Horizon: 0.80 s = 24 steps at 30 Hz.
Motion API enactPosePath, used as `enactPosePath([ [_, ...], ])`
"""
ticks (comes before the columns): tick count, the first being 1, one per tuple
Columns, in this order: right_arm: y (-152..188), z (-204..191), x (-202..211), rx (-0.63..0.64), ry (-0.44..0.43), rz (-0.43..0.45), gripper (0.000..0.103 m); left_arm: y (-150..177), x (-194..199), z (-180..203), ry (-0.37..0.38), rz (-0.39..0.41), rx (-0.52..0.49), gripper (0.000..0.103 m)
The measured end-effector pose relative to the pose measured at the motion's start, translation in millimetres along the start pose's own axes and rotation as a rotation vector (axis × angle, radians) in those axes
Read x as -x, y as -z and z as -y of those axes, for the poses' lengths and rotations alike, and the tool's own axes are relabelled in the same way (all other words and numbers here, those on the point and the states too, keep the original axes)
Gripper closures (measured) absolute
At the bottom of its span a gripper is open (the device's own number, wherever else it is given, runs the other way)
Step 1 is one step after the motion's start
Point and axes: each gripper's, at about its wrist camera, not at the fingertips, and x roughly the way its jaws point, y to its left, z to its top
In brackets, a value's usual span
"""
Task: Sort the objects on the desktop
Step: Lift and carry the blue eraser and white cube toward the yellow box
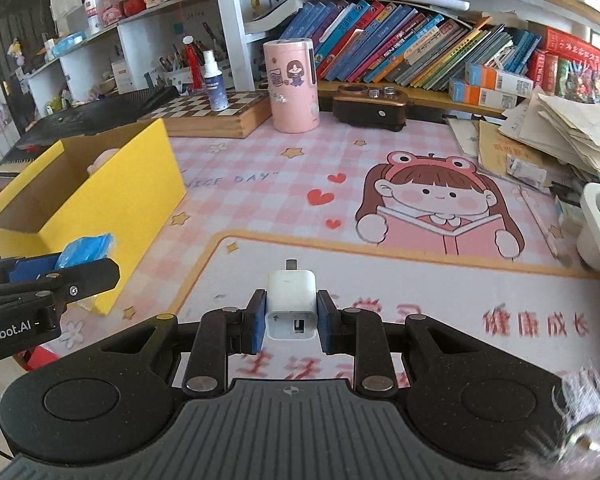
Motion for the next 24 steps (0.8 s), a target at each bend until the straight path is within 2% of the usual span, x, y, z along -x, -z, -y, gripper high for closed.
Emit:
enactPosePath([
  [6, 23, -38, 19, -0.014, 0.04, -0.01, 0.08, 24, 28, -32, 0.012, -0.026, 0.007, 0.063],
  [12, 50, -76, 35, -0.017, 0.045, -0.035, 0.08, 49, 54, -61, 0.004, -0.048, 0.025, 0.063],
  [24, 91, -144, 51, -0.002, -0.035, -0.086, 0.08, 80, 104, -105, -0.056, -0.052, 0.052, 0.063],
])
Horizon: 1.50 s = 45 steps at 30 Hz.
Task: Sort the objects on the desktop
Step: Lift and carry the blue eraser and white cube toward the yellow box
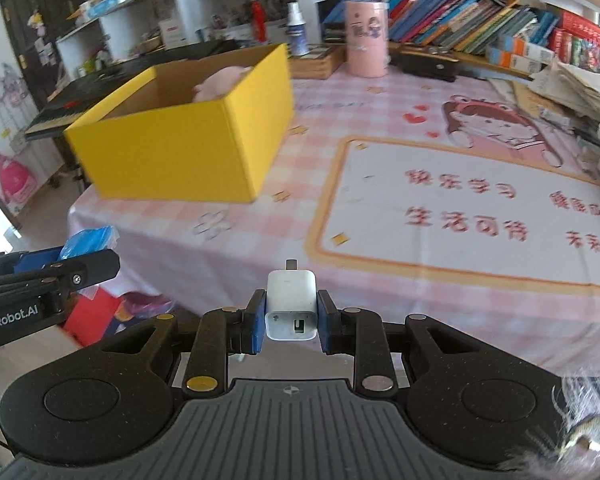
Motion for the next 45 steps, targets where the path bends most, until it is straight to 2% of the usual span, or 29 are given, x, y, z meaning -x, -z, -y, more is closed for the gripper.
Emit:
enactPosePath([
  [17, 3, -65, -2, 0.122, -0.11, -0.006, 0.08, 10, 33, -46, -0.09, 0.048, 0.065, 0.063],
  [28, -9, -86, -11, 0.167, -0.152, 0.007, 0.08, 1, 35, -63, -0.124, 0.069, 0.081, 0.063],
  [36, -21, -93, -10, 0.248, -0.149, 0.061, 0.08, -23, 22, -62, -0.136, 0.103, 0.06, 0.063],
  [45, -78, -83, -16, 0.248, -0.165, 0.194, 0.08, -79, 0, -60, -0.145, 0.208, 0.043, 0.063],
])
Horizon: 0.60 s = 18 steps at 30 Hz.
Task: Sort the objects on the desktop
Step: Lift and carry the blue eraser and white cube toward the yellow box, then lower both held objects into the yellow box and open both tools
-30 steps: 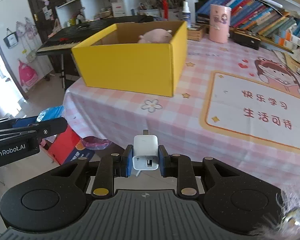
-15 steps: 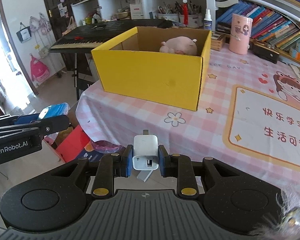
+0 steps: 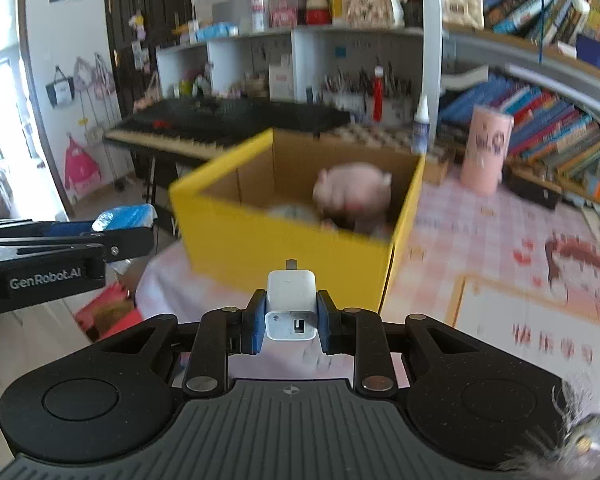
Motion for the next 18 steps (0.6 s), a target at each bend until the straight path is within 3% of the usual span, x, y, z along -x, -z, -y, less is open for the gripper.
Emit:
enactPosePath([
  [7, -45, 27, -27, 0.041, -0.019, 0.061, 0.08, -29, -49, 12, -0.004, 0.012, -0.001, 0.063],
  [14, -70, 48, -70, 0.129, -0.059, 0.027, 0.08, -45, -109, 15, 0.046, -0.094, 0.054, 0.063],
  [18, -72, 51, -100, 0.214, -0.063, -0.033, 0.079, -47, -137, 18, 0.037, -0.163, 0.059, 0.063],
])
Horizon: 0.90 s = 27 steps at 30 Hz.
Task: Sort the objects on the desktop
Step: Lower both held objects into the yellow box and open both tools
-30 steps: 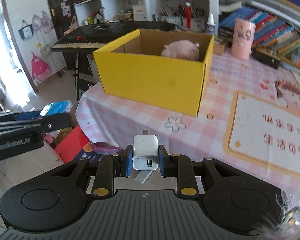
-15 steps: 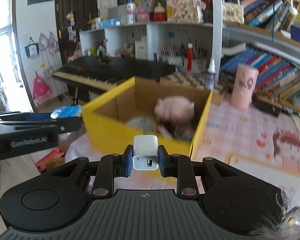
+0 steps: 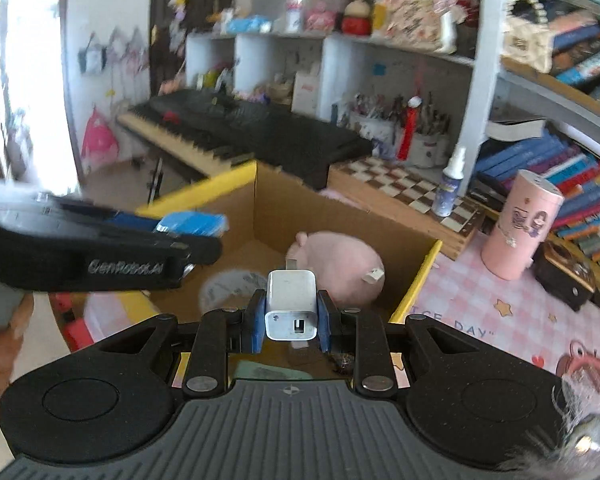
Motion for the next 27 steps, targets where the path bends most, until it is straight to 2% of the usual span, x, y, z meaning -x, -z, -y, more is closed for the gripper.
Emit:
enactPosePath([
  [5, -3, 1, -38, 0.174, -0.038, -0.095, 0.079, -4, -29, 4, -0.023, -0.091, -0.04, 0.063],
  [9, -8, 3, -63, 0.303, -0.069, -0.176, 0.079, -6, -53, 3, -0.022, -0.219, -0.042, 0.063],
  [13, -10, 13, -85, 0.282, -0.143, -0.276, 0.079, -4, -64, 3, -0.025, -0.278, -0.059, 0.063],
  [18, -8, 15, -99, 0.309, -0.16, -0.319, 0.079, -1, -73, 2, -0.02, -0.318, -0.06, 0.062],
  [22, -9, 14, -102, 0.31, -0.173, -0.334, 0.079, -2, -72, 3, -0.006, -0.309, -0.064, 0.06],
  [24, -10, 14, -101, 0.304, -0.168, -0.332, 0.079, -4, -70, 2, -0.017, -0.3, -0.056, 0.05],
  [27, -10, 15, -95, 0.279, -0.142, -0.307, 0.073, -5, -60, 1, -0.018, -0.267, -0.05, 0.045],
])
